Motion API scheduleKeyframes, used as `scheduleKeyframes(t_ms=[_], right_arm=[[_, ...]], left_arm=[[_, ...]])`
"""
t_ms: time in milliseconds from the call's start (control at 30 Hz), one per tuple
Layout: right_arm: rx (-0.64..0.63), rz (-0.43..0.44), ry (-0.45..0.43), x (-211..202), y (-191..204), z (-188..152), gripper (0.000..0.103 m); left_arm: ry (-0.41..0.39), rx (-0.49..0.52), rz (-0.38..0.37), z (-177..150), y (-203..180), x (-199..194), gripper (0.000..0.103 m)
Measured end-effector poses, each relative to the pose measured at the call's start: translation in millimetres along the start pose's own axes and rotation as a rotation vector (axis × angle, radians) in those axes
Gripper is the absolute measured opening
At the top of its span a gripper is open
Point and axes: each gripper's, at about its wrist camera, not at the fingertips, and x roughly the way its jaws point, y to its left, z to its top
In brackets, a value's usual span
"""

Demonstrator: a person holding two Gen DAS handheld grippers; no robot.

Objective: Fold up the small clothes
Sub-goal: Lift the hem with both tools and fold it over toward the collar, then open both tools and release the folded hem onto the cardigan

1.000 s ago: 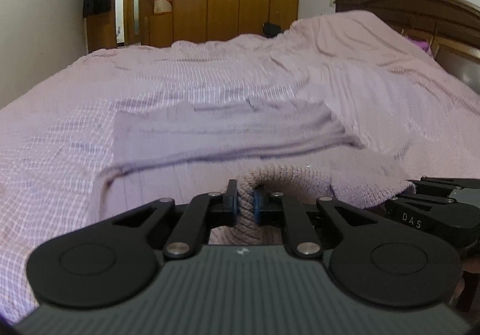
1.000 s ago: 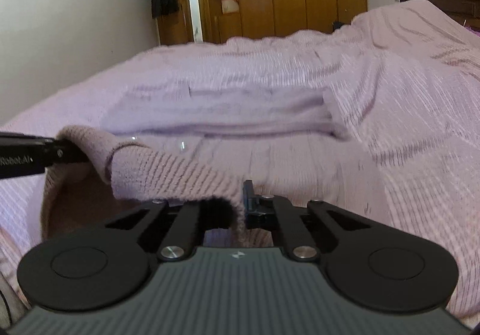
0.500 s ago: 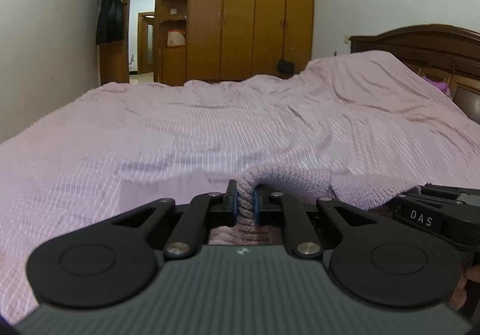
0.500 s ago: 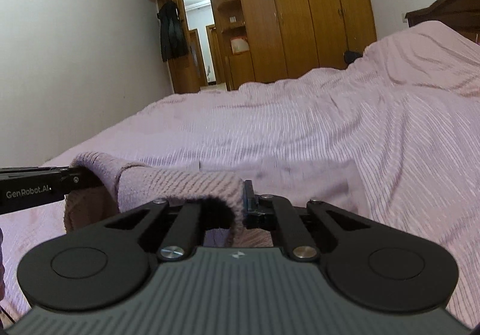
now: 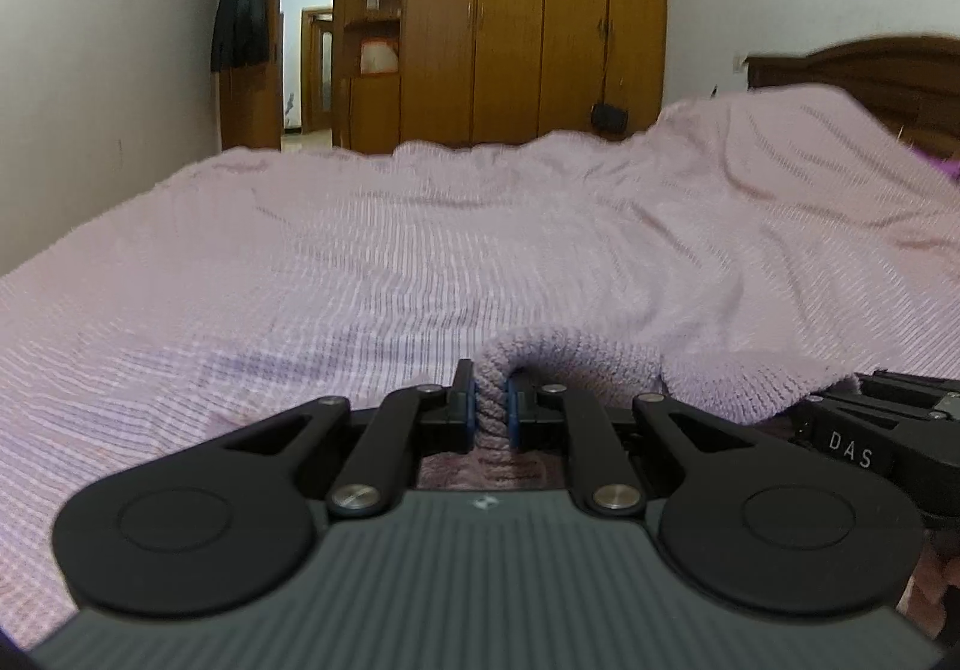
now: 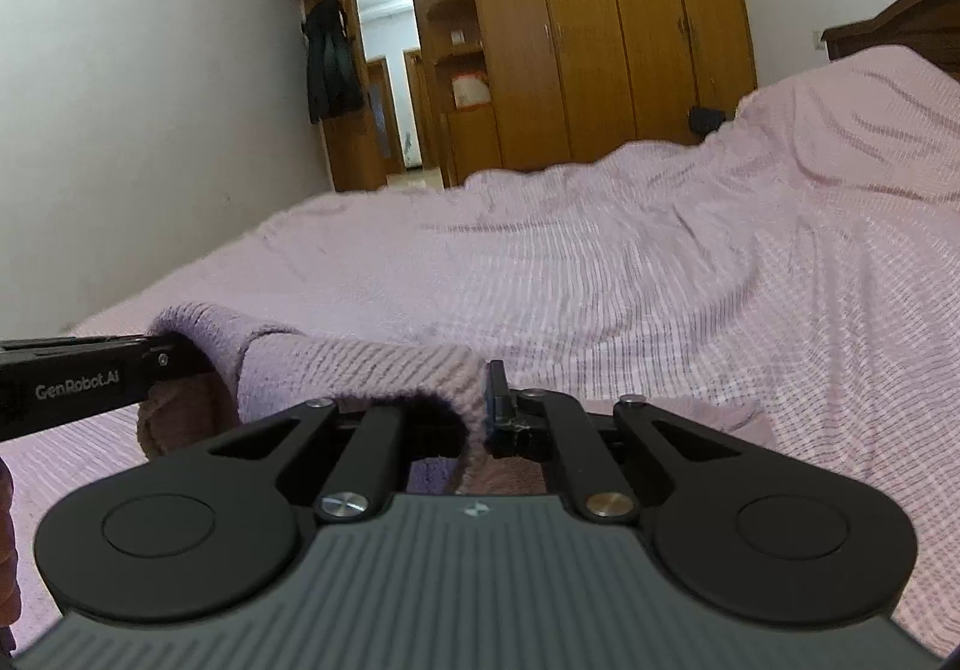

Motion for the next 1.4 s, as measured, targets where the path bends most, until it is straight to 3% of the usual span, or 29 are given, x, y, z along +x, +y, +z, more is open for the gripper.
scheduleKeyframes(t_ms=[333,433,533,633,700,767,967,1100,1200,1400], right_arm=[[0.004,-0.047,0.157,94.2,-14.0,-38.2,0.006],[0.008,-0.048,0.176,105.0,-13.6,-48.2,0.007],[0.011,-0.034,0.175,104.5,-13.1,-46.8,0.016],[0.019,-0.024,0.166,95.6,-15.0,-41.7,0.03],[0.027,-0.019,0.153,81.1,-17.1,-37.9,0.046],[0.021,-0.024,0.145,68.1,-19.0,-35.7,0.049],[0.01,-0.037,0.136,21.5,-24.8,-38.1,0.052],[-0.005,-0.046,0.109,-6.2,-25.2,-44.1,0.055],[-0.011,-0.039,0.108,-17.8,-25.0,-49.2,0.055],[-0.077,-0.026,0.137,-25.2,-19.4,-63.2,0.055]], left_arm=[[0.154,0.023,0.041,-38.6,3.3,73.7,0.014],[0.176,0.01,0.04,-44.3,6.1,79.7,0.015],[0.189,0.011,0.022,-40.6,7.8,76.8,0.019],[0.199,-0.012,0.002,-33.3,12.1,62.3,0.035],[0.198,-0.022,-0.007,-29.3,15.8,48.8,0.047],[0.192,-0.018,-0.007,-27.0,18.9,33.4,0.052],[0.207,-0.017,-0.046,-30.6,21.9,-4.0,0.054],[0.207,-0.029,-0.14,-38.6,18.3,-19.2,0.054],[0.203,0.018,-0.208,-45.5,8.2,-22.5,0.054],[0.224,0.135,-0.267,-59.9,-9.5,-24.8,0.054]])
